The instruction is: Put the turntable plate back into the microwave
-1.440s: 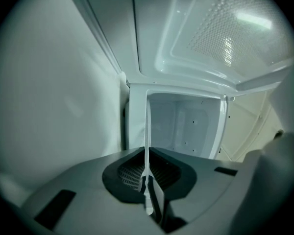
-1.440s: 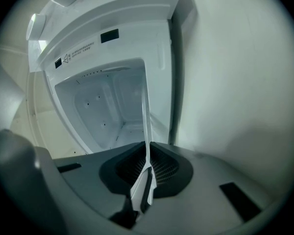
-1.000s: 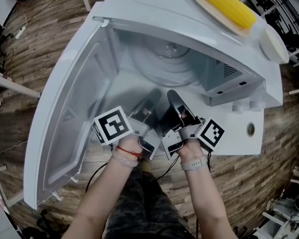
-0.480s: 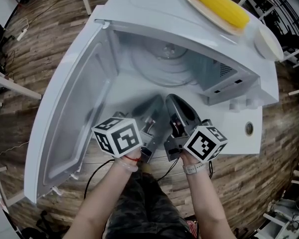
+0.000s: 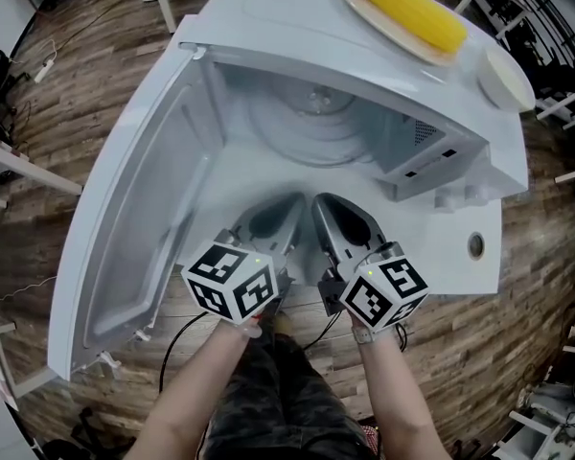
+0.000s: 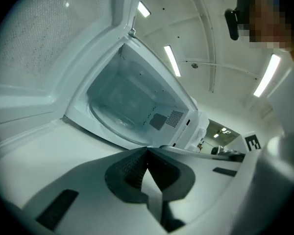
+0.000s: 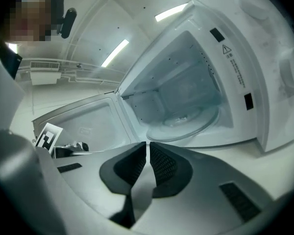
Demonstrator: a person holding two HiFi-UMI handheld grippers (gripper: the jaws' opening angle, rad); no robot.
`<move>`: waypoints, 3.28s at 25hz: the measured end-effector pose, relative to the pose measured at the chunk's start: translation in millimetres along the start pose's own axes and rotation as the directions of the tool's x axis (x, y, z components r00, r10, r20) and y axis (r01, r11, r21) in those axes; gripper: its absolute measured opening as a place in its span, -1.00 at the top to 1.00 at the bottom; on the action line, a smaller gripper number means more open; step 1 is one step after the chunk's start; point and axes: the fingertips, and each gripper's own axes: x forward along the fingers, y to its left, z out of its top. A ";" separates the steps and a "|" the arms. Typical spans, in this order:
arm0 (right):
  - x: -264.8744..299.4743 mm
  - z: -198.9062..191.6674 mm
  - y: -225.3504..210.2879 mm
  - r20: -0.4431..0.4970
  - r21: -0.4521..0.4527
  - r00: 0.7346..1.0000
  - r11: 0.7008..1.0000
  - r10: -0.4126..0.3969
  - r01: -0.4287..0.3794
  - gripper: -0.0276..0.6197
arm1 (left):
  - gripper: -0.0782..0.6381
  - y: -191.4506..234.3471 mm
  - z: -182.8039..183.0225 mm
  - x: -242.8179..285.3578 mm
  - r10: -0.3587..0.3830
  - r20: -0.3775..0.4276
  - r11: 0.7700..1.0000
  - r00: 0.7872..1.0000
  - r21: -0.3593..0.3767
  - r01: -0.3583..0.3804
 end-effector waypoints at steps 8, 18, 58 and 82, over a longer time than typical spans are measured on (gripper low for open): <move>-16.3 7.1 15.9 0.000 -0.112 1.000 0.994 0.007 -0.007 0.79 | 0.75 -8.8 -2.0 -15.4 0.020 -0.003 0.997 1.000 0.070 -0.019; -38.2 12.7 43.1 -0.027 -0.190 0.999 0.981 0.037 -0.042 0.79 | 0.75 -36.0 10.5 -35.9 0.013 0.004 0.994 1.000 0.105 -0.013; -161.0 -7.2 127.2 -0.077 -0.198 0.996 0.978 0.054 -0.069 0.79 | 0.75 -135.4 -23.8 -141.5 -0.025 -0.023 0.991 0.999 0.130 0.028; -176.8 -17.7 148.9 -0.066 -0.209 0.995 0.974 0.071 -0.083 0.79 | 0.75 -146.5 -32.3 -163.3 0.029 0.011 0.989 1.000 0.142 -0.030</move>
